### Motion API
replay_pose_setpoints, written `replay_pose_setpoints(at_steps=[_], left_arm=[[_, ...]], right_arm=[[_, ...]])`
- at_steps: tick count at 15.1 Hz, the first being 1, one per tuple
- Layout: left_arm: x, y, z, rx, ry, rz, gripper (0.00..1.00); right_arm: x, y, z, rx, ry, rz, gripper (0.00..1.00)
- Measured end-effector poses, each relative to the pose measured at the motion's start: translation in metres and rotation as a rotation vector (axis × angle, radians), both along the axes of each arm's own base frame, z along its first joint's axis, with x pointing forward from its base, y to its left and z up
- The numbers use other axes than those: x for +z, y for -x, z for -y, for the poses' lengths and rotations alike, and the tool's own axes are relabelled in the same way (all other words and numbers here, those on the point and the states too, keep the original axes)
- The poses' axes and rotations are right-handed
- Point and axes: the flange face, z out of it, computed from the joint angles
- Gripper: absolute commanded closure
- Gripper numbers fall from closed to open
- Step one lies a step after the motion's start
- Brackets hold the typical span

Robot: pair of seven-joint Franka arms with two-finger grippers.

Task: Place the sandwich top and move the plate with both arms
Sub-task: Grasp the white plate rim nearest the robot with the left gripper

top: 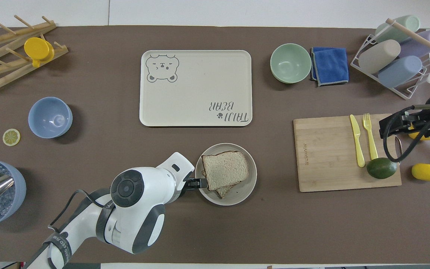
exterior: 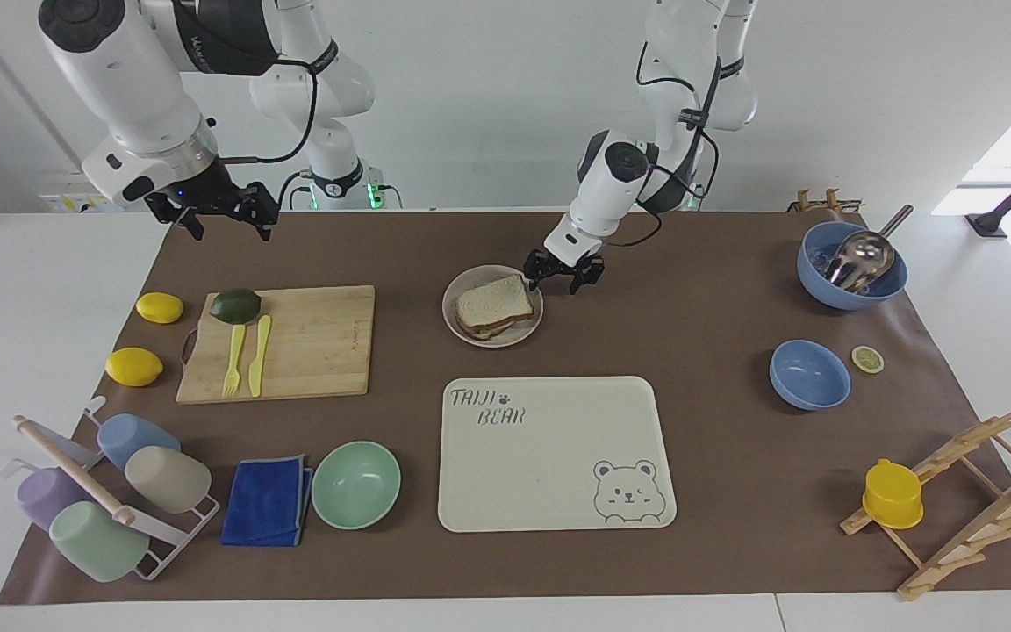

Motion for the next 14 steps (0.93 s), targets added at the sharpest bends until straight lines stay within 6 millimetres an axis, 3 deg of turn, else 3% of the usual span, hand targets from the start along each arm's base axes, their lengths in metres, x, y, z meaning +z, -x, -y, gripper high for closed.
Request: replay_pose_setpoints(at_steps=[4,12,14], left_arm=[[-0.007,0.001,0.005,0.037,0.027,-0.005,0.24],[-0.005,0.006,0.013,0.024,0.034,0.004,0.74],[-0.005,0.008,0.016,0.001,0.039,0.017,0.75]], right_arm=[[0.003,-0.001,0.001,-0.001,0.000,0.009,0.00],[0.006,0.000,0.004,-0.006,0.000,0.013,0.00],[0.008,0.001,0.004,-0.006,-0.001,0.016,0.00]])
